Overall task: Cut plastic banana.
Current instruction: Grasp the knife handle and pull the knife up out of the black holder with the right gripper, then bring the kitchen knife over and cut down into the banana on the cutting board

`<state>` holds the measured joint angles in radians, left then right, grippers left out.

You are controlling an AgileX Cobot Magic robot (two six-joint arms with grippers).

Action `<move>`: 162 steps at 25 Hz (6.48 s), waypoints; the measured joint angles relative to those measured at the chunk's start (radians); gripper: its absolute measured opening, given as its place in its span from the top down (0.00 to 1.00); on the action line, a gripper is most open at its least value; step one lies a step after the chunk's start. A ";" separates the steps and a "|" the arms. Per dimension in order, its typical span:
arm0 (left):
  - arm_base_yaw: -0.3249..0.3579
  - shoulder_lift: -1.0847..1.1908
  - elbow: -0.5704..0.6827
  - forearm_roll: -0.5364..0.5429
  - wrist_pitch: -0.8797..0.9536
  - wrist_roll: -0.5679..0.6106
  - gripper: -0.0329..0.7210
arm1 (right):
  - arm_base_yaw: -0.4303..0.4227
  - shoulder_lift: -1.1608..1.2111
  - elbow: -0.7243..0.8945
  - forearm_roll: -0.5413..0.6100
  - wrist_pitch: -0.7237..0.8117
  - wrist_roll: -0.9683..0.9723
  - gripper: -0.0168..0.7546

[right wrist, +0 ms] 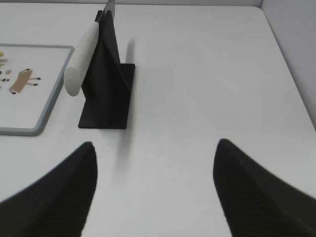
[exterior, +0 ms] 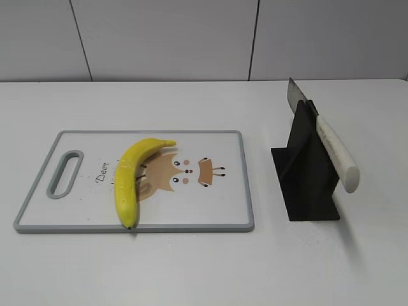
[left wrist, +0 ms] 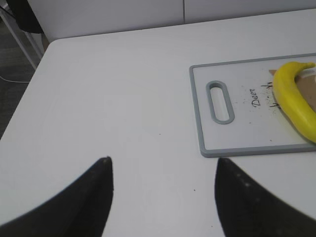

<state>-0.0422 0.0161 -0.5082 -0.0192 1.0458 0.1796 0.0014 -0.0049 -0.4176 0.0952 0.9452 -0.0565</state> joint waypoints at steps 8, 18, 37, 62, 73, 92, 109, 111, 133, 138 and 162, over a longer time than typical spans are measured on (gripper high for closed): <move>0.000 0.000 0.000 0.000 0.000 0.000 0.16 | 0.000 0.000 0.000 0.000 0.000 0.000 0.24; 0.000 0.000 0.000 0.000 0.000 0.000 0.17 | 0.000 0.000 0.000 0.000 0.000 0.000 0.24; 0.000 0.000 0.000 0.000 0.000 0.000 0.17 | 0.000 0.000 0.000 0.000 0.000 0.001 0.24; 0.000 0.000 0.000 0.000 0.001 0.000 0.17 | 0.000 0.323 -0.081 0.099 -0.021 0.002 0.24; 0.000 0.000 0.000 0.000 0.001 0.000 0.17 | 0.069 0.818 -0.345 0.107 0.097 0.002 0.25; 0.000 0.000 0.000 0.000 0.001 0.000 0.18 | 0.276 1.482 -0.839 0.097 0.225 0.051 0.26; 0.000 0.000 0.000 0.000 0.001 0.000 0.18 | 0.335 1.811 -0.889 -0.031 0.175 0.232 0.39; 0.000 0.000 0.000 0.000 0.001 -0.001 0.18 | 0.335 1.820 -0.889 -0.026 0.162 0.233 0.40; 0.000 0.000 0.000 0.000 0.001 -0.003 0.18 | 0.334 1.841 -0.939 -0.028 0.200 0.267 0.70; 0.000 0.000 0.000 0.000 0.001 -0.003 0.19 | 0.333 1.845 -0.969 -0.021 0.232 0.269 0.72; 0.000 0.000 0.000 0.001 0.001 -0.003 0.19 | 0.336 1.658 -1.007 0.024 0.260 -0.046 0.73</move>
<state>-0.0422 0.0161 -0.5082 -0.0182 1.0467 0.1767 0.3376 1.6533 -1.4249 0.1196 1.2054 -0.1021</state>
